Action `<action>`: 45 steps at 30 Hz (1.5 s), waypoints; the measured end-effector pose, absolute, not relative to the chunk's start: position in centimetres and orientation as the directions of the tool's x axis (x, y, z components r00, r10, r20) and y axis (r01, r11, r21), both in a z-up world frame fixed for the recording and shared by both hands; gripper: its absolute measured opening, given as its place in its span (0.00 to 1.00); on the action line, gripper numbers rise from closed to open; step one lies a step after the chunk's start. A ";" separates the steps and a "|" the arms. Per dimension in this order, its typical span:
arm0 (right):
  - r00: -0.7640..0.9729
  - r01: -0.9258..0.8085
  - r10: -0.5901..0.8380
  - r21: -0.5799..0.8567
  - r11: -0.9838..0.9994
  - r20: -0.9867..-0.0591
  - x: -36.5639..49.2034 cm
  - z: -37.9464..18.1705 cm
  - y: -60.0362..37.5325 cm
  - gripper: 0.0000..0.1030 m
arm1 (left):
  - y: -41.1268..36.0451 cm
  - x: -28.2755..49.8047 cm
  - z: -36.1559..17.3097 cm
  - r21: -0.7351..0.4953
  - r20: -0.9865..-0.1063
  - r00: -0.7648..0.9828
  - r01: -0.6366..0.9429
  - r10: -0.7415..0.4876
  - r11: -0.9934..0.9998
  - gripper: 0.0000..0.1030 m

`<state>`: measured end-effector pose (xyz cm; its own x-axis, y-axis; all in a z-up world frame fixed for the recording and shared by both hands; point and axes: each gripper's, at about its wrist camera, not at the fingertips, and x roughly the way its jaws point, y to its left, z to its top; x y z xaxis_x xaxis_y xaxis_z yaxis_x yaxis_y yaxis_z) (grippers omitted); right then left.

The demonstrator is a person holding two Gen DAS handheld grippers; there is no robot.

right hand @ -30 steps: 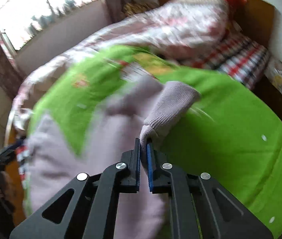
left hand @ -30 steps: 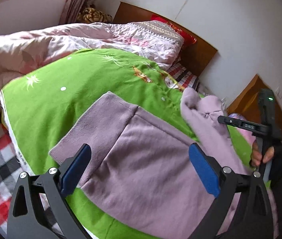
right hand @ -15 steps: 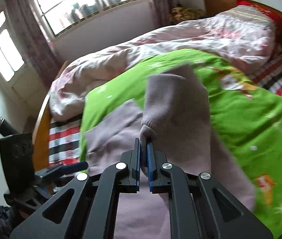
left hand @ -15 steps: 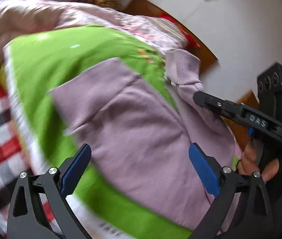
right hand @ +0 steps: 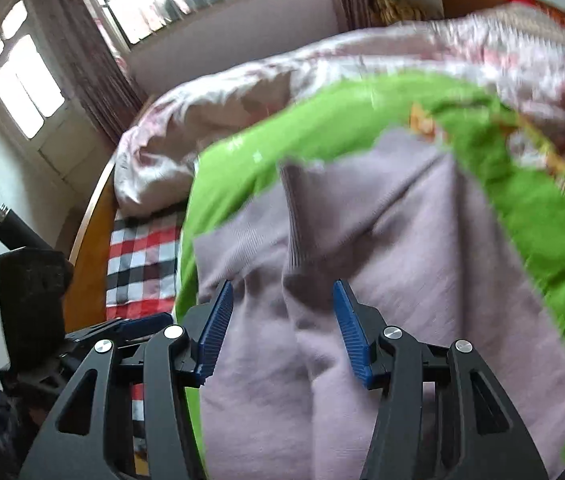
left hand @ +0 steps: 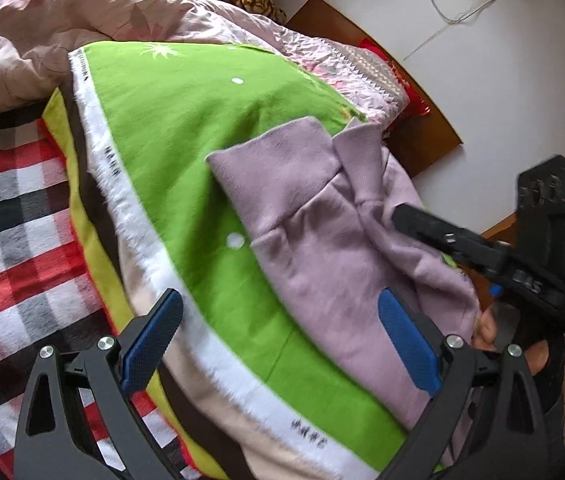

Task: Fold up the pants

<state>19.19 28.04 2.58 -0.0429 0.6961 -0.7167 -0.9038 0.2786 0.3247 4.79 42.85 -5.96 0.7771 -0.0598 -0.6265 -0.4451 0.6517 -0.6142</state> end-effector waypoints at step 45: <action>-0.015 -0.999 0.498 -0.007 -0.041 -0.867 21.6 1.2 40.9 0.11 | 46.7 8.6 -5.3 -0.558 -0.608 0.790 -0.502 0.086 0.661 0.05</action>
